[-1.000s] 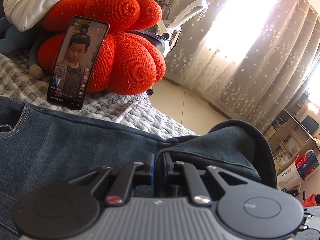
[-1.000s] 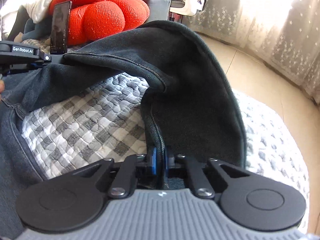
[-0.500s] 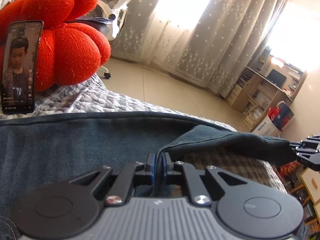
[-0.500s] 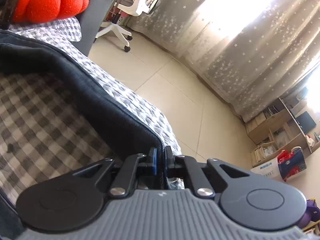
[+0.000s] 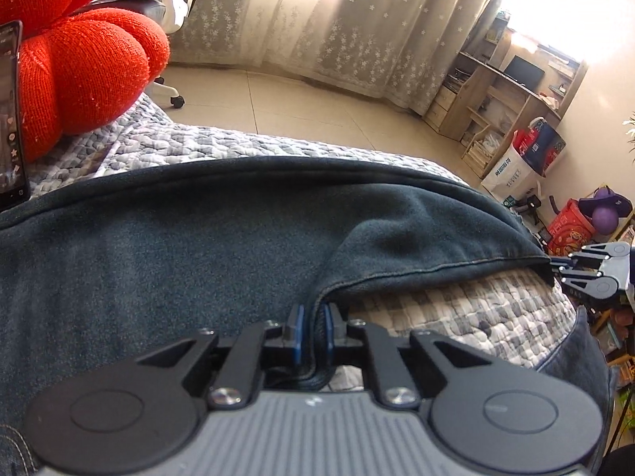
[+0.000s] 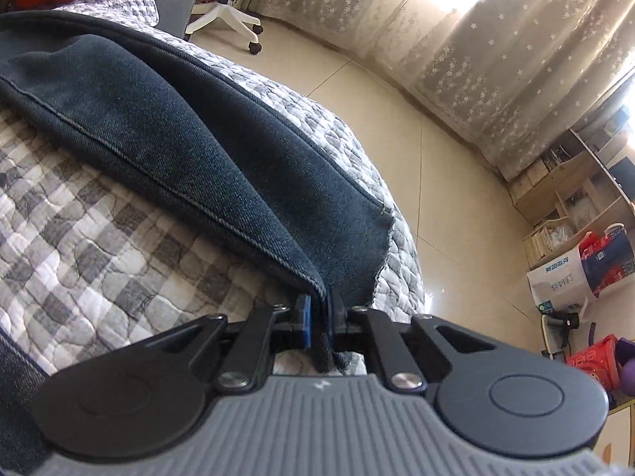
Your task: Fold clothes
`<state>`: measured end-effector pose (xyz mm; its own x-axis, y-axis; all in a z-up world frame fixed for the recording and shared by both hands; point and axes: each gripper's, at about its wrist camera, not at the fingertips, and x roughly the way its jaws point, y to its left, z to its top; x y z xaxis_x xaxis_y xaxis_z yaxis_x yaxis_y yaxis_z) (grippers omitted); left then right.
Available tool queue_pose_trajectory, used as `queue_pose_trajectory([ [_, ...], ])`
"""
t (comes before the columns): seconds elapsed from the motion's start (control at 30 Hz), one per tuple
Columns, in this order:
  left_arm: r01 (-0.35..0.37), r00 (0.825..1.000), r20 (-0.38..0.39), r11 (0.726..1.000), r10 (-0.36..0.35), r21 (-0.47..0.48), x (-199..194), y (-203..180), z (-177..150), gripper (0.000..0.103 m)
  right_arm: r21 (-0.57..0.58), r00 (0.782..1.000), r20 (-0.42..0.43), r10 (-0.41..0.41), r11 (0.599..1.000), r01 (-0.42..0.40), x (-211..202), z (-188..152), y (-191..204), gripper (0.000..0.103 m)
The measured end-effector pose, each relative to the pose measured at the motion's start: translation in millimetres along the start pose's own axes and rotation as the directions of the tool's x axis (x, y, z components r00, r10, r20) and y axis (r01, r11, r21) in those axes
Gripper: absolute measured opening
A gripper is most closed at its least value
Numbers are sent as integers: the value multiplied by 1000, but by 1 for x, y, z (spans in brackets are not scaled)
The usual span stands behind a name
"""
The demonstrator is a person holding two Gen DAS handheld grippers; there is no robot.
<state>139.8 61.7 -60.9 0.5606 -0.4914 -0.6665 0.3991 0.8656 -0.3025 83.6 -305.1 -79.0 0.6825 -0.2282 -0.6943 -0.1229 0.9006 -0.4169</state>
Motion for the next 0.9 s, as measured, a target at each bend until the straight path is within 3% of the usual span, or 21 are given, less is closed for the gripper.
queue_pose_trajectory([
  [0.03, 7, 1000, 4, 1000, -7, -6, -4, 0, 1, 21, 21, 1000, 9, 20, 1000, -21, -4, 0, -4, 15],
  [0.1, 13, 1000, 15, 1000, -13, -10, -12, -1, 4, 39, 73, 998, 26, 62, 995, -64, -12, -1, -15, 22],
  [0.17, -6, 999, 37, 1000, 6, 7, -23, -3, 7, 43, 142, 993, 54, 101, 984, -108, -20, -1, -30, 38],
  [0.2, -18, 999, 46, 1000, 17, 17, -27, -4, 10, 47, 179, 990, 73, 122, 975, -134, -24, -2, -38, 40],
  [0.27, -45, 997, 64, 999, 44, 21, -31, -4, 17, 50, 251, 980, 114, 163, 950, -187, -33, -4, -53, 40],
  [0.47, -157, 983, 104, 985, 149, 67, -18, 1, 41, 59, 375, 970, 178, 168, 899, -224, -27, 7, -81, 41],
  [0.67, -301, 946, 171, 943, 277, 138, 16, 13, 64, 64, 459, 960, 192, 203, 847, -270, 23, 18, -89, 43],
  [0.77, -306, 945, 172, 940, 280, 153, 34, 19, 69, 64, 486, 958, 186, 218, 827, -282, 41, 22, -87, 43],
  [0.9, -316, 943, 158, 935, 292, 160, 55, 26, 69, 64, 484, 965, 185, 185, 838, -254, 57, 26, -76, 43],
])
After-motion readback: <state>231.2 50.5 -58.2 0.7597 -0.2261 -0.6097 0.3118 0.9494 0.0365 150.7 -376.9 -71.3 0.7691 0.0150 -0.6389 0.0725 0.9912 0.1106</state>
